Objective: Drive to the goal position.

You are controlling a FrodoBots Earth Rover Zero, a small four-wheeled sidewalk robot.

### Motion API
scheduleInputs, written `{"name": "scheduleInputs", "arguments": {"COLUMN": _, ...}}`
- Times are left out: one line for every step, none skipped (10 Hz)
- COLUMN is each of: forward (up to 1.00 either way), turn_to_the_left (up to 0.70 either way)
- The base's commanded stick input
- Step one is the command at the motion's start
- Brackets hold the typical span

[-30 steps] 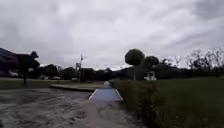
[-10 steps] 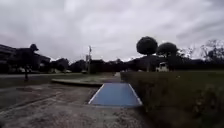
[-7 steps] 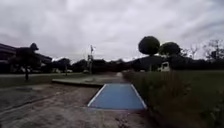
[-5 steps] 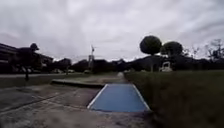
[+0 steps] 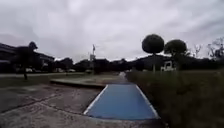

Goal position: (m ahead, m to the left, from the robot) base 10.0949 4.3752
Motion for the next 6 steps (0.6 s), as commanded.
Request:
{"name": "scheduleInputs", "arguments": {"forward": 0.50, "turn_to_the_left": 0.00}}
{"name": "scheduleInputs", "arguments": {"forward": 0.50, "turn_to_the_left": 0.00}}
{"name": "scheduleInputs", "arguments": {"forward": 0.50, "turn_to_the_left": 0.00}}
{"name": "scheduleInputs", "arguments": {"forward": 0.50, "turn_to_the_left": 0.00}}
{"name": "scheduleInputs", "arguments": {"forward": 0.50, "turn_to_the_left": 0.00}}
{"name": "scheduleInputs", "arguments": {"forward": 0.50, "turn_to_the_left": 0.00}}
